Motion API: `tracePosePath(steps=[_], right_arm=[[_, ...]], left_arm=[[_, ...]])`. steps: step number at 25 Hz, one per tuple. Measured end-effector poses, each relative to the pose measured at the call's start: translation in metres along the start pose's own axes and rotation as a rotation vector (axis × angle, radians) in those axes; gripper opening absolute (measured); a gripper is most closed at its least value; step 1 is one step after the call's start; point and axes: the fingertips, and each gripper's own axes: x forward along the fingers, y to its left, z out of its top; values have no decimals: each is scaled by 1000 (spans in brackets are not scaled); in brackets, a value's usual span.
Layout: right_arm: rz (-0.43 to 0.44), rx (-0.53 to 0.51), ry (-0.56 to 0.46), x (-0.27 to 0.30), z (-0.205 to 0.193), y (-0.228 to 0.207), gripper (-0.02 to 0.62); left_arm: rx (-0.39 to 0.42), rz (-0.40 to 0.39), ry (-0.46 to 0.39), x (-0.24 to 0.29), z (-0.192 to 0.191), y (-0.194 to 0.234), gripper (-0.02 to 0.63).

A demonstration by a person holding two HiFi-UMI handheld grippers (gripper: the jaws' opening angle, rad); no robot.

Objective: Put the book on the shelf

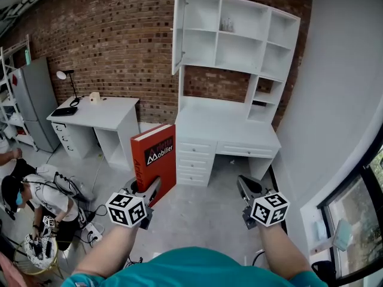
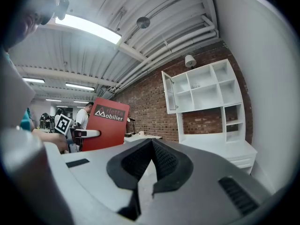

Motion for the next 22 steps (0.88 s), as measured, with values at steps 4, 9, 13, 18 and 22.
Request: tracePosePath(steps=[4, 9, 13, 18, 22], right_arm=[[20, -15, -6, -16, 13, -21, 21], [43, -27, 2, -37, 16, -41, 20], [56, -13, 14, -41, 7, -57, 21], [57, 11, 28, -17, 11, -75, 21], [51, 11, 30, 17, 5, -84, 21]], left_arm=[[-10, 9, -25, 13, 5, -26, 166], [-33, 18, -50, 23, 3, -57, 166], [-37, 29, -43, 32, -3, -67, 166], [-42, 32, -24, 54, 4, -54, 166], [-50, 15, -27, 78, -2, -29, 166]])
